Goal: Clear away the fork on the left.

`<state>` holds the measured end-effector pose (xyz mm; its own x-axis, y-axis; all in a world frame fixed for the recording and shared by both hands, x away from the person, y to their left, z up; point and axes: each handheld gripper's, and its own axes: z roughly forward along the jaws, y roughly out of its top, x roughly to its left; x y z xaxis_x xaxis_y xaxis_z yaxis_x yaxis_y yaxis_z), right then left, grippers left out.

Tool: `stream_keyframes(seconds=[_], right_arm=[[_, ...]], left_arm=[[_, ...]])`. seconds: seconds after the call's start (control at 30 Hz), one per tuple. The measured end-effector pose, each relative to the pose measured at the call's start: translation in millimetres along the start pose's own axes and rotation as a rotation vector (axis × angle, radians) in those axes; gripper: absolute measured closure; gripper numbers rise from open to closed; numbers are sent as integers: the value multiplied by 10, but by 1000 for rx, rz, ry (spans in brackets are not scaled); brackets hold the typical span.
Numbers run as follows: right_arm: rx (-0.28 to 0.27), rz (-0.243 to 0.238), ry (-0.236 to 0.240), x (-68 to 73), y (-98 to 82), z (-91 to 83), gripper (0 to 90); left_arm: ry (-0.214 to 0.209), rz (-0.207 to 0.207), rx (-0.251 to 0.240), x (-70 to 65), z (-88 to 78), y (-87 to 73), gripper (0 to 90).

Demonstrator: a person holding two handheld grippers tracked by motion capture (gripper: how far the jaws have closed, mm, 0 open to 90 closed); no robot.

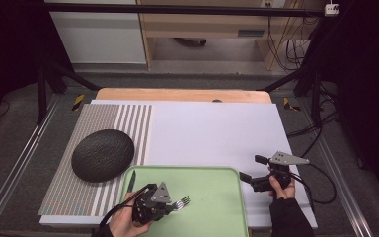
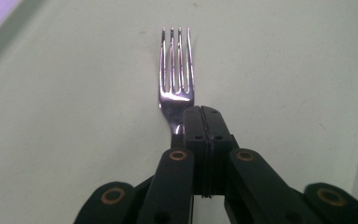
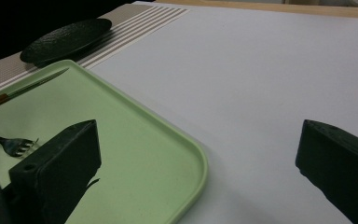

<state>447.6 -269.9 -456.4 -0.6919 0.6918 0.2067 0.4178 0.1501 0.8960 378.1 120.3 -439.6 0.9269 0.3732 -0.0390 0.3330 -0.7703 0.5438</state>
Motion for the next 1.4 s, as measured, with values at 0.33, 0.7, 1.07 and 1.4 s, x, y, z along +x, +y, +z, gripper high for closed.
stream_keyframes(seconds=[0.33,0.7,1.07,1.4], right_arm=[[2,1,0,3,0,-1,6],[1,-1,-3,8,1,3,6],[2,-1,-2,7,2,1,6],[0,1,-3,8,3,-1,6]], left_arm=[[-40,63,18,-15,102,-36,898],[-36,76,42,24,139,-70,898],[-23,61,39,106,108,-104,898],[4,41,31,210,28,-149,898]])
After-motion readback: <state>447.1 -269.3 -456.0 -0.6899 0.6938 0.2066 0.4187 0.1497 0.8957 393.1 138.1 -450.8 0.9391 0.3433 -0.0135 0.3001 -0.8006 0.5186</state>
